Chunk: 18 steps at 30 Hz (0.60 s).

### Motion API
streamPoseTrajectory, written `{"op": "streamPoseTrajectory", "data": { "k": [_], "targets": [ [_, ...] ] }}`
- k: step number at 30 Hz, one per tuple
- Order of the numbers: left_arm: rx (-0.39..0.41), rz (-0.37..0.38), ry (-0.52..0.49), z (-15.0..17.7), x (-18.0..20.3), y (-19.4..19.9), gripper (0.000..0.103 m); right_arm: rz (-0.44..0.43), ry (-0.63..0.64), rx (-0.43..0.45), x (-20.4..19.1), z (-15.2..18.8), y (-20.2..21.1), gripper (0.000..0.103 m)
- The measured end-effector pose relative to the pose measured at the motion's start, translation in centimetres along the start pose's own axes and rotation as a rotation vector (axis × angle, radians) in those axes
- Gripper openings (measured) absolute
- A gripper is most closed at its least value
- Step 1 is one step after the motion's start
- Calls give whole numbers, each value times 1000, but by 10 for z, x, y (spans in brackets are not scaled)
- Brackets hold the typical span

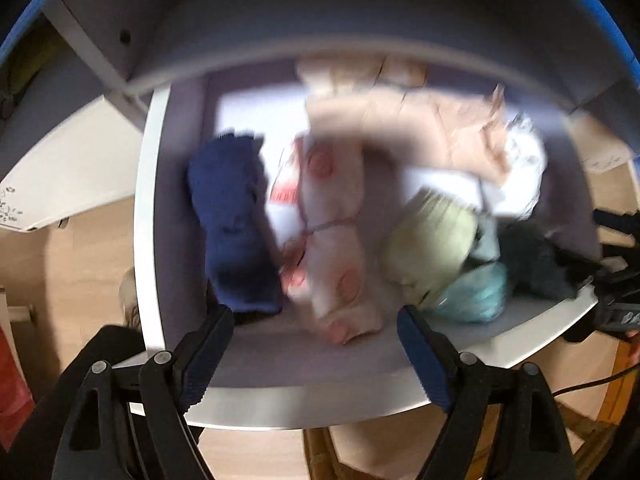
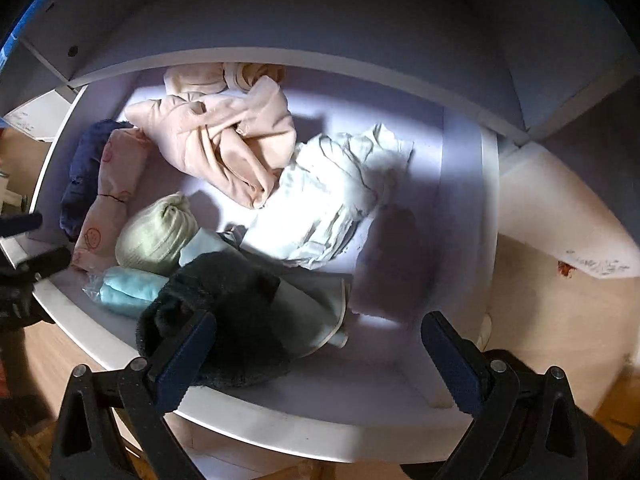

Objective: Organize soft objects
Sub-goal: 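Move both grippers over the open drawer of clothes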

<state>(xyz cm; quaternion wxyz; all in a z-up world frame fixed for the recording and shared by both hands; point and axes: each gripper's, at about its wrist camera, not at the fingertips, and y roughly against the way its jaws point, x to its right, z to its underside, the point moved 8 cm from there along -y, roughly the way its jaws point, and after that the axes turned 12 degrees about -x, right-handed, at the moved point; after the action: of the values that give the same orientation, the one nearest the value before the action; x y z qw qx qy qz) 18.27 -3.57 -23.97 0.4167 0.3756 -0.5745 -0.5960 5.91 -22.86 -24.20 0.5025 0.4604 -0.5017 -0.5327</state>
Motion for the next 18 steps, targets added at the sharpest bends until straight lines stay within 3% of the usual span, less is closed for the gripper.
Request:
{"op": "streamPoseTrajectory", "data": {
  "k": [5, 12, 18],
  "targets": [
    [-12, 80, 63, 12, -6, -3, 85, -42, -66, 25, 10, 9, 5, 103],
    [-21, 73, 48, 9, -6, -3, 85, -97, -85, -30, 8, 26, -1, 103],
    [-72, 87, 43, 27, -5, -8, 86, -155, -131, -101, 8, 39, -11, 103]
  ]
}}
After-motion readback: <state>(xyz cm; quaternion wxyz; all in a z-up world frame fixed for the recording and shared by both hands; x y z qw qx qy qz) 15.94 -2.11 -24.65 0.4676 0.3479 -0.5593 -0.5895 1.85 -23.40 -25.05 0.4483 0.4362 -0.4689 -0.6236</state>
